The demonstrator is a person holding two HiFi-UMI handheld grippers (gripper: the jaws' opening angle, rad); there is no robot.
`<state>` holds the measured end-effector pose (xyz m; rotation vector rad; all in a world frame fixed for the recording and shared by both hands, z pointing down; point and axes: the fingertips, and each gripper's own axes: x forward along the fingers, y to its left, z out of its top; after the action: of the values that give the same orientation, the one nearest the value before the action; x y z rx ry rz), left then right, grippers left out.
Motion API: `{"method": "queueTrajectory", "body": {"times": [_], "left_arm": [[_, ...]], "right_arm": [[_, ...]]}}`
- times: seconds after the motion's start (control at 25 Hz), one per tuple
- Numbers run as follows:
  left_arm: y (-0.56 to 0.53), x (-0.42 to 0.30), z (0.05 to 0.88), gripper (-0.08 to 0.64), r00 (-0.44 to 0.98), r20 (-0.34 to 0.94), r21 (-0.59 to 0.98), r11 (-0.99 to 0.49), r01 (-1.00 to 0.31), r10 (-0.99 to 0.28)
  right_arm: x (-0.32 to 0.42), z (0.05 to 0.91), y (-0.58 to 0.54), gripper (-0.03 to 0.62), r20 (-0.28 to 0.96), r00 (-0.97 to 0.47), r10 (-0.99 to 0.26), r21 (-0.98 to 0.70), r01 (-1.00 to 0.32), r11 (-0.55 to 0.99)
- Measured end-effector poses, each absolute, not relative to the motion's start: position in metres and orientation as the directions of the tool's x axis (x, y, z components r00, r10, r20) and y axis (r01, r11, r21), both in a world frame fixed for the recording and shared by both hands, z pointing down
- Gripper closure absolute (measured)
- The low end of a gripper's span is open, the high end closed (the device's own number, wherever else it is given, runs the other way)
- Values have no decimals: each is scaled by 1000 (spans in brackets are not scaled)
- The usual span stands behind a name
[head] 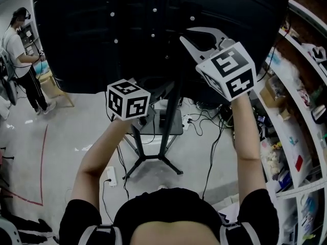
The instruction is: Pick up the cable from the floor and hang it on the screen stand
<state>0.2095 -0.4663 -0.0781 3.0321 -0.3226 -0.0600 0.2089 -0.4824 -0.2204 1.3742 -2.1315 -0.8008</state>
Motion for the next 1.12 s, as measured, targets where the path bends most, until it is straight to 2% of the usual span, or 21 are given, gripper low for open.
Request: {"method": "queueTrajectory", "body": {"times": [0.6,1.12], "left_arm": [[-496,213,-164,552,963,-117,-52,-967,-251,-243],[-537,222,-225,552,941,-157,-169,-931,-323,-298]], "right_arm": [[231,-331,-489,531,-5,-355,-935,728,-643,240],[272,-361,-540,531,-34,-299,-954,661,-722,203]]}}
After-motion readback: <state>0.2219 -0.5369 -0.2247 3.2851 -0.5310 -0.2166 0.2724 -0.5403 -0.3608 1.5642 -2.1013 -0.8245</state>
